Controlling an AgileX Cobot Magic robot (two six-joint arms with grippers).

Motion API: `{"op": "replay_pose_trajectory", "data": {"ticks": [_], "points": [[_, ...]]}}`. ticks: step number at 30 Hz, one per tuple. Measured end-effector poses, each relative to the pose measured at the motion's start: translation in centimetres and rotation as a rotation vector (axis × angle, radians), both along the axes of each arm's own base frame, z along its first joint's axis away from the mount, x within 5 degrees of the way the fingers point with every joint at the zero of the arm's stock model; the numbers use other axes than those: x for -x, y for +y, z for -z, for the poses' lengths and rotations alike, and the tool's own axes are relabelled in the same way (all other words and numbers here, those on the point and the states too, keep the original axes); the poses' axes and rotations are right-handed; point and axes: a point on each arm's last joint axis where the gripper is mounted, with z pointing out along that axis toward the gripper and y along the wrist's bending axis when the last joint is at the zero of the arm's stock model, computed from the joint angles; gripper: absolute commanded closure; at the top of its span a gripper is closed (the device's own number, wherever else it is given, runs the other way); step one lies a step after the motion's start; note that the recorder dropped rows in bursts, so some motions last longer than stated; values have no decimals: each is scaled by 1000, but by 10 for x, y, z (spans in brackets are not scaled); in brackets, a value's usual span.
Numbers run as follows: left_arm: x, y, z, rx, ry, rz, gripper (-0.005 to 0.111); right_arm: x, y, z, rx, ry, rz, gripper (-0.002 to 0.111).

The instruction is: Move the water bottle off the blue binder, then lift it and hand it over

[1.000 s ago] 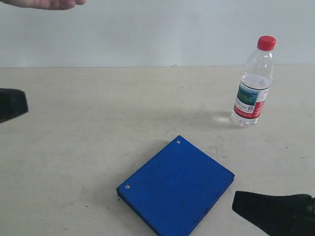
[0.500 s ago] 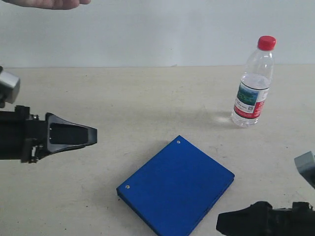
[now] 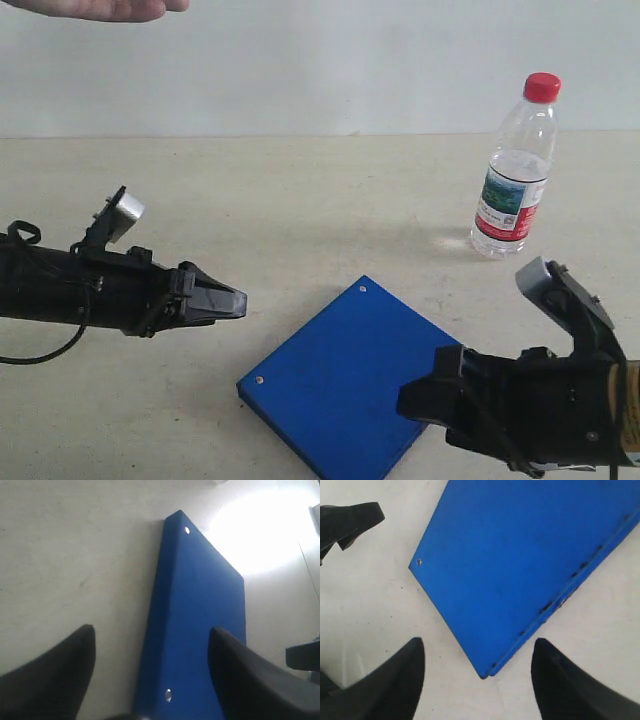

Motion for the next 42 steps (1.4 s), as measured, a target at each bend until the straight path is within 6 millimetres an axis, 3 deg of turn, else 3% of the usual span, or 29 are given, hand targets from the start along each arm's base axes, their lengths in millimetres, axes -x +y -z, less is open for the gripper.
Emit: {"op": "replay_pose_trajectory", "data": {"ticks": [7, 12, 18, 21, 26, 31, 42], "points": [[0, -1, 28, -48, 93, 72, 46, -34, 18, 28, 17, 126, -10, 52], [6, -7, 37, 52, 175, 148, 47, -46, 28, 39, -13, 166, -22, 52], [2, -13, 29, 143, 164, 202, 49, -43, 34, 36, -64, 119, -123, 52], [-2, -14, 27, 148, 151, 220, 51, -38, 37, 14, -110, 2, -242, 52], [0, -13, 29, 122, 155, 240, 51, -22, 26, 0, 39, -27, -374, 52], [-8, -14, 25, 123, 146, 232, 50, -6, 9, 18, 151, 62, -279, 52], [-36, -18, 9, 112, 145, 206, 50, -17, 9, 40, 136, 149, -107, 52]]}}
